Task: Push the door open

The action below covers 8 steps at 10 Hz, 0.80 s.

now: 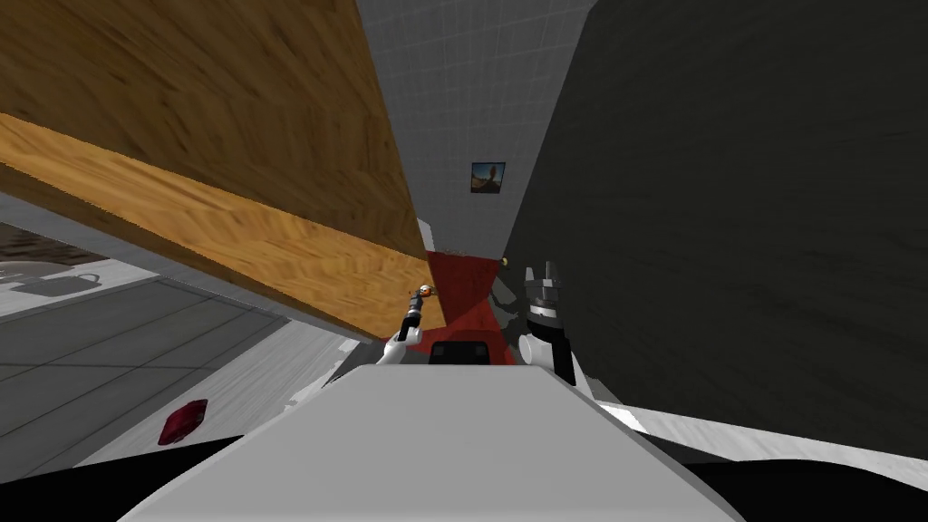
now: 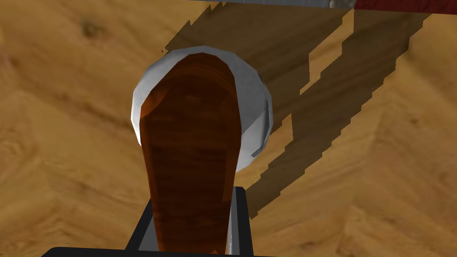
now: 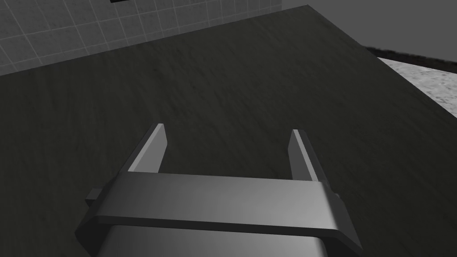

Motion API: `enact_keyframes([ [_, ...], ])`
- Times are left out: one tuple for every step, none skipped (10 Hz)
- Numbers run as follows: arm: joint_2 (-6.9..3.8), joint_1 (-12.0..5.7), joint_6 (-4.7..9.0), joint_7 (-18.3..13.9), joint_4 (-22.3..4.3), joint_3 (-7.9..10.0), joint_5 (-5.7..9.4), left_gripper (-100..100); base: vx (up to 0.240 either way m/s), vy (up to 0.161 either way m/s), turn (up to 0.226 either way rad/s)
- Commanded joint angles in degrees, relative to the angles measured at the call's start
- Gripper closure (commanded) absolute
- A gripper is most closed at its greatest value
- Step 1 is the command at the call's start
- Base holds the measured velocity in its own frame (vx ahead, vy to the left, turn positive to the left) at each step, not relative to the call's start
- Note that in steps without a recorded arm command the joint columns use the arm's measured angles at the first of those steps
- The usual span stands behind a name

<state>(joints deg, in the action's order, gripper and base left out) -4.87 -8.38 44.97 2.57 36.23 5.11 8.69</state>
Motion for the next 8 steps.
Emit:
enact_keyframes([
  [-0.36,-0.13,0.46,0.6,0.0,1.51,0.67,100,0.191,-0.1,0.091],
  [-0.28,-0.17,0.48,0.8,-0.1,2.12,0.96,100,0.178,-0.114,0.081],
  [-0.28,-0.17,0.48,0.8,-0.1,2.12,0.96,100,0.112,-0.045,0.047],
  [-0.13,-0.23,0.5,1.2,-0.3,2.94,1.35,100,0.127,-0.029,0.043],
  [-0.03,-0.27,0.52,1.4,-0.4,3.45,1.59,100,0.2,-0.062,0.079],
  [0.07,-0.3,0.53,1.6,-0.4,3.87,1.79,100,0.194,-0.082,0.064],
  [0.2,-0.34,0.54,1.9,-0.5,4.38,2.04,100,0.189,-0.086,0.064],
  [0.29,-0.36,0.55,2.0,-0.6,4.67,2.17,100,0.178,-0.073,0.064],
])
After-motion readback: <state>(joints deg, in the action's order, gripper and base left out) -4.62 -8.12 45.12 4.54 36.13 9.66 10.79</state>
